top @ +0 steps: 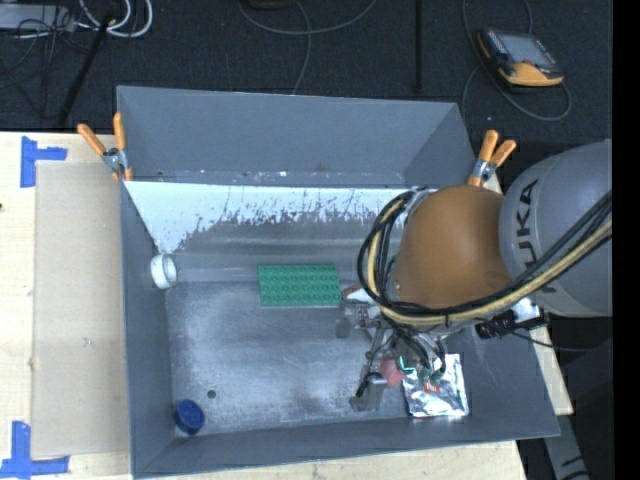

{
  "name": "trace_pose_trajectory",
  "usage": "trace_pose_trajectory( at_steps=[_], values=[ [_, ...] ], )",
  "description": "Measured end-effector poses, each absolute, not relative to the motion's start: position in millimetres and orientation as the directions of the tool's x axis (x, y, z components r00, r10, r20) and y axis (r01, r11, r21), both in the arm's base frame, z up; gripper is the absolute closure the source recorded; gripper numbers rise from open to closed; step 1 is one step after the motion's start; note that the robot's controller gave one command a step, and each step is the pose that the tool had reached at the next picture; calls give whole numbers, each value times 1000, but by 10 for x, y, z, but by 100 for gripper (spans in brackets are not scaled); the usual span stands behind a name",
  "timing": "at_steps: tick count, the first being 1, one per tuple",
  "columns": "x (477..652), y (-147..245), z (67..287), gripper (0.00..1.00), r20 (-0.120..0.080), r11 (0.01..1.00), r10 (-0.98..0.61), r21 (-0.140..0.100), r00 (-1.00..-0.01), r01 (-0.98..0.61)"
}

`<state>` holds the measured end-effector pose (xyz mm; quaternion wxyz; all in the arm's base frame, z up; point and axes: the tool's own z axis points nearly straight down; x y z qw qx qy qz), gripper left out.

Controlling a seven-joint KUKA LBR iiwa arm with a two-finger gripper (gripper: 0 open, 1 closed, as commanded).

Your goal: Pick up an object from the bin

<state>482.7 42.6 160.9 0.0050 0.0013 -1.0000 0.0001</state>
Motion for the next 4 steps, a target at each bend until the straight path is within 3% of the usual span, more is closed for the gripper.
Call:
trace_pose_trajectory(
  at_steps=[1,2,3,4],
  values=[
    [5336,-319,1455,0,-1,995,104,-3,-995,104],
    [5137,-672,703,0,-8,1000,19,2,-1000,19],
    [4913,-603,721,0,-8,1000,-26,1,-1000,-26],
    [4851,-618,722,0,-4,975,221,5,-975,221]
  ],
)
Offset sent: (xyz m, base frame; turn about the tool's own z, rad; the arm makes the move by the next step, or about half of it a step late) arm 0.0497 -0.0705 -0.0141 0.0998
